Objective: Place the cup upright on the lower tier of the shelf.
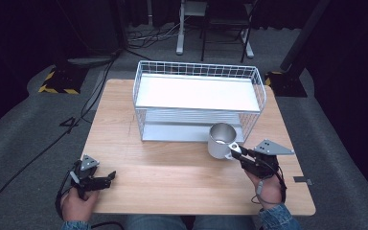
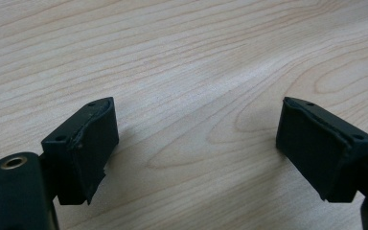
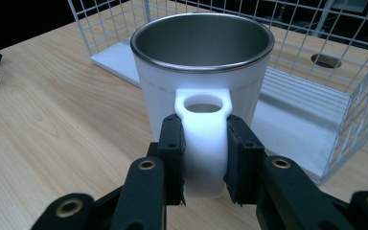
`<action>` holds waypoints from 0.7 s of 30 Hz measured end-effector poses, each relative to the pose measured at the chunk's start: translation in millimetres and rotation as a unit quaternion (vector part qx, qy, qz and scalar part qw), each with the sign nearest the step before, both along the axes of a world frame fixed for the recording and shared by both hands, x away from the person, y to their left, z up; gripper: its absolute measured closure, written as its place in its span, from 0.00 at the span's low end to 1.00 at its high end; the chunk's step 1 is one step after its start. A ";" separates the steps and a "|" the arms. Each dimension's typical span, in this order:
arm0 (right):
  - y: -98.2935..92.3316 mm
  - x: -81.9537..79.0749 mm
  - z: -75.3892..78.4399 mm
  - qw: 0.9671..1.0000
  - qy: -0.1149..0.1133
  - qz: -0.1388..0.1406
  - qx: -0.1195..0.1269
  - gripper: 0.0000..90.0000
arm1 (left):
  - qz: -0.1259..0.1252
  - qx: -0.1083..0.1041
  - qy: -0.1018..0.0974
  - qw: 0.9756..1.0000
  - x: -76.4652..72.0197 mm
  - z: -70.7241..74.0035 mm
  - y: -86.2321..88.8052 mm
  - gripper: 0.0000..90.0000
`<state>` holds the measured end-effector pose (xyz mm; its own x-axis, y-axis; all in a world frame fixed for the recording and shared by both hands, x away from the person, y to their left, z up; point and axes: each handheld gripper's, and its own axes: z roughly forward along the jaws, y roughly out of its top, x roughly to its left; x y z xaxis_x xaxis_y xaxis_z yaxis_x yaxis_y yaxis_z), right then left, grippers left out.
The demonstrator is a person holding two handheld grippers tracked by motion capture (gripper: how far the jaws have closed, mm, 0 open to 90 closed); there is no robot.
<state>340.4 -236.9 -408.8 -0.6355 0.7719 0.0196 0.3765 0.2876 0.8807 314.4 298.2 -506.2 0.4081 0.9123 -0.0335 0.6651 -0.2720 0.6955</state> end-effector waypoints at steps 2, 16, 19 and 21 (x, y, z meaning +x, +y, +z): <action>2.6 4.4 1.0 1.000 0.000 0.004 0.003 0.79 | 0.000 0.000 0.000 1.000 0.0 0.0 0.0 0.17; 21.2 26.4 5.8 0.999 -0.036 0.016 0.003 0.79 | 0.001 0.000 -0.001 1.000 1.9 -0.1 -0.2 0.16; 27.3 32.0 5.9 0.999 -0.042 0.019 -0.001 0.79 | 0.000 0.001 0.000 1.000 2.6 0.2 -0.1 0.16; 29.3 34.1 5.7 0.999 -0.041 0.020 0.001 0.80 | 0.000 0.002 0.000 1.000 2.8 0.3 0.0 0.16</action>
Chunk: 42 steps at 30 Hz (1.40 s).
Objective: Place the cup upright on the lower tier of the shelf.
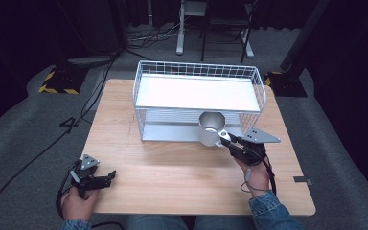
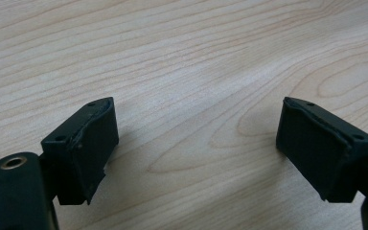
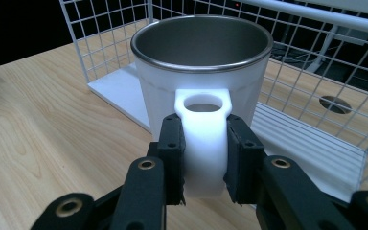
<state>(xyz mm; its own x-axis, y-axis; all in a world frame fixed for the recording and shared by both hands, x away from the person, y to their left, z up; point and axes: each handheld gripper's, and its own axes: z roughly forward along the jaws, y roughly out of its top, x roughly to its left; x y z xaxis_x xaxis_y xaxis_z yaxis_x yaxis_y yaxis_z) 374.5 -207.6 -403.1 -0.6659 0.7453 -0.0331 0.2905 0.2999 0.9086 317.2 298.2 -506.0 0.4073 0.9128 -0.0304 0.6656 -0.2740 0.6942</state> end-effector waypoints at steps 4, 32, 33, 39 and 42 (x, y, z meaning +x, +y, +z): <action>9.4 11.9 -2.8 1.000 0.005 0.002 0.018 0.79 | 0.000 0.000 -0.001 1.000 1.4 -0.1 0.0 0.16; 47.1 74.6 -33.9 1.000 0.013 -0.018 0.007 0.79 | 0.002 -0.001 -0.001 1.000 2.1 -0.2 -0.3 0.16; 48.2 75.4 -34.5 1.000 0.015 -0.018 0.007 0.79 | 0.002 -0.001 -0.001 1.000 2.2 -0.3 -0.3 0.16; 52.8 80.4 -41.2 1.000 0.025 -0.018 0.008 0.79 | 0.002 -0.001 -0.001 1.000 2.1 -0.2 -0.2 0.16; 52.4 81.1 -41.3 0.999 0.027 -0.020 0.011 0.79 | 0.002 -0.001 -0.001 1.000 2.1 -0.2 -0.3 0.16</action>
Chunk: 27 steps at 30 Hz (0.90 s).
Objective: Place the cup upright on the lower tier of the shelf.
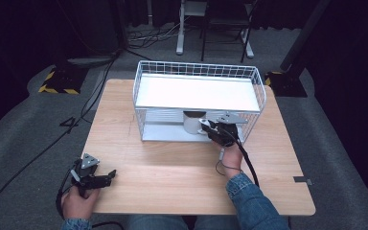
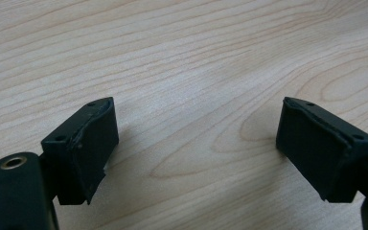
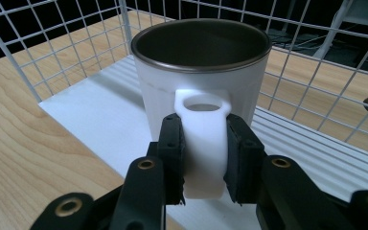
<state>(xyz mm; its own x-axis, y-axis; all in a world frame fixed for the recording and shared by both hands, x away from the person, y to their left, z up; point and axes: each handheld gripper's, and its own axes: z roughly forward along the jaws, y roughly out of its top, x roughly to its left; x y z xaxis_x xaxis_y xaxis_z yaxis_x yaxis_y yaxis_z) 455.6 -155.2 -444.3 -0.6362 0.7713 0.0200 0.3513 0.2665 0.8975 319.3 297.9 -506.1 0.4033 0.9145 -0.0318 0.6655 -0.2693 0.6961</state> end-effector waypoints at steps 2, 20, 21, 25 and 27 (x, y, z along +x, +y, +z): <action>-0.6 0.8 -0.5 1.000 0.002 -0.001 0.004 0.79 | 0.000 0.000 0.000 1.000 0.0 -0.1 -0.1 0.16; -2.6 1.5 -4.5 1.000 0.021 -0.007 -0.004 0.73 | 0.000 0.000 0.000 1.000 0.0 0.0 0.0 0.16; -3.3 2.0 -4.6 1.000 0.022 -0.008 0.000 0.70 | 0.000 0.000 0.000 1.000 0.0 0.0 0.0 0.16; -5.3 0.5 -1.9 1.000 0.021 -0.008 0.004 0.66 | 0.000 0.000 -0.001 1.000 0.2 -0.1 0.0 0.16; -6.3 -1.1 0.0 1.000 0.025 -0.009 0.008 0.62 | -0.001 0.001 -0.001 1.000 0.4 0.0 0.2 0.16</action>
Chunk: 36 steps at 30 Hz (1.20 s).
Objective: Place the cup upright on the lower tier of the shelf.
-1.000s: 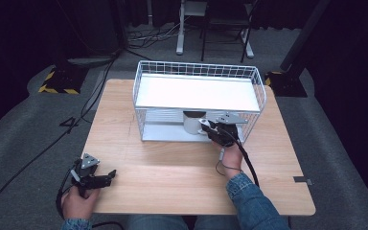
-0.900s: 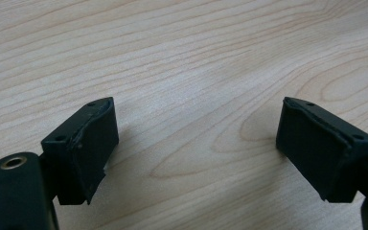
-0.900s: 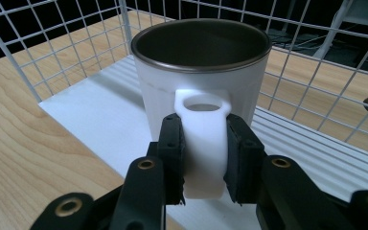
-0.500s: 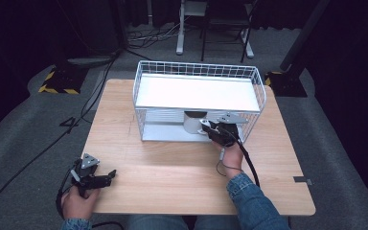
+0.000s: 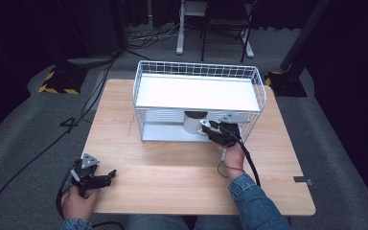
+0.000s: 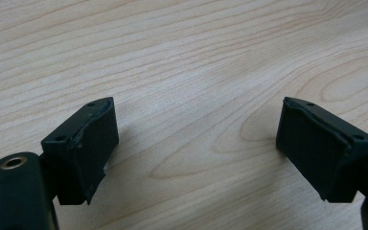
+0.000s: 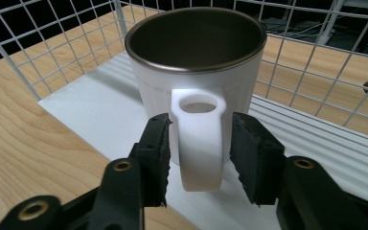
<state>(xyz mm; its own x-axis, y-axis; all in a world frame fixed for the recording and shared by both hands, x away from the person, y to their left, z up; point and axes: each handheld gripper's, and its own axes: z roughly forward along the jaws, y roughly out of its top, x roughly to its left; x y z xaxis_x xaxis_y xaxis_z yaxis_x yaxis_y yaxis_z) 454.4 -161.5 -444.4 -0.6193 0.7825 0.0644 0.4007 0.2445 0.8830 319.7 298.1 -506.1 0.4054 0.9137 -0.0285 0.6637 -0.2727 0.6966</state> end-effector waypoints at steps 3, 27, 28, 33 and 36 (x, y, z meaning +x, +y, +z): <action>-1.6 -1.6 2.0 1.000 0.001 0.001 0.002 0.59 | 0.000 0.000 0.000 1.000 0.0 0.0 0.0 0.16; -59.9 -59.7 47.0 0.999 -0.009 0.035 0.009 0.43 | -0.001 0.001 0.000 1.000 -0.1 0.0 0.0 0.16; -67.5 -63.6 47.1 0.999 -0.004 0.034 0.009 0.41 | 0.000 0.001 0.000 1.000 -0.1 0.0 0.0 0.16; -82.8 -71.6 45.1 0.999 0.005 0.034 0.004 0.38 | 0.000 0.002 0.000 1.000 0.5 0.1 0.0 0.16; -98.4 -78.7 44.3 0.999 0.015 0.028 0.012 0.29 | 0.002 0.001 0.001 1.000 1.1 0.2 -0.5 0.16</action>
